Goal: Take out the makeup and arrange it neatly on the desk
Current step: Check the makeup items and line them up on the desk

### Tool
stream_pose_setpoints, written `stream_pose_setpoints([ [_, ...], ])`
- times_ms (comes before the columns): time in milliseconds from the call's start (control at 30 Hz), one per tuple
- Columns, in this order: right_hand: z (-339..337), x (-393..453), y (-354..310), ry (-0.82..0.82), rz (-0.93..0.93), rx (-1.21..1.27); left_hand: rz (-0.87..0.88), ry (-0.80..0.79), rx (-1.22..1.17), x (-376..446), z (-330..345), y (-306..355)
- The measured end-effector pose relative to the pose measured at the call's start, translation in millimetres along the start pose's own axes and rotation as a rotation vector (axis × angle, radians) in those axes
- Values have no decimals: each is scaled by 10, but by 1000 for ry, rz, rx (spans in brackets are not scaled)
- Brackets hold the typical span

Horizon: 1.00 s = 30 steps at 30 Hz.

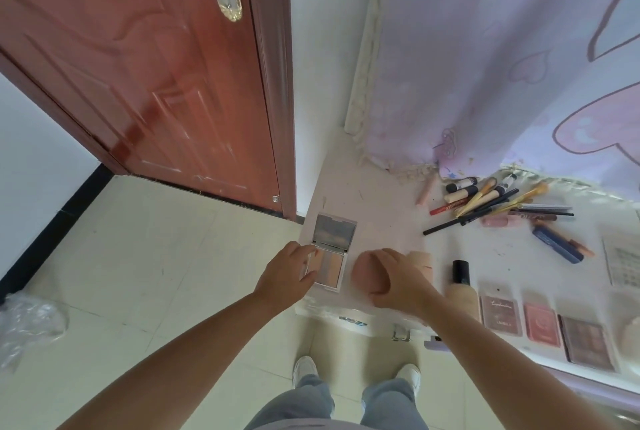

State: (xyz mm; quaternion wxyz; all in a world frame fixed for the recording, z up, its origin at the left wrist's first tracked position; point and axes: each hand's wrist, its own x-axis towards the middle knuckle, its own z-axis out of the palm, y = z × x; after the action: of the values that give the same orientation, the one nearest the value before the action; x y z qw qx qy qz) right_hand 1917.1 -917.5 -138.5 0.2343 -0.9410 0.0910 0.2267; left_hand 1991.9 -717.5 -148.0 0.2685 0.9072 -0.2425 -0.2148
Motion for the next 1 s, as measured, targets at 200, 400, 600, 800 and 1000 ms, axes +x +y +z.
stream_pose_setpoints([
  [200, -690, -370, -138, 132, -150, 281, 69, -251, -562, 35, -407, 475],
  [400, -1271, -752, -351, 201, -399, 313, 30, -418, -1136, 54, -892, 981],
  [600, -1403, -790, -405, 368, -408, 364, 37, -307, -1231, 76, -1031, 1218],
  [800, -1395, -733, -528, 493, -322, 614, 83, -249, -1286, 66, -1152, 1327],
  [1000, -1438, -738, -613, 449, -325, 523, 155, -379, -1133, 20, -1229, 1251],
])
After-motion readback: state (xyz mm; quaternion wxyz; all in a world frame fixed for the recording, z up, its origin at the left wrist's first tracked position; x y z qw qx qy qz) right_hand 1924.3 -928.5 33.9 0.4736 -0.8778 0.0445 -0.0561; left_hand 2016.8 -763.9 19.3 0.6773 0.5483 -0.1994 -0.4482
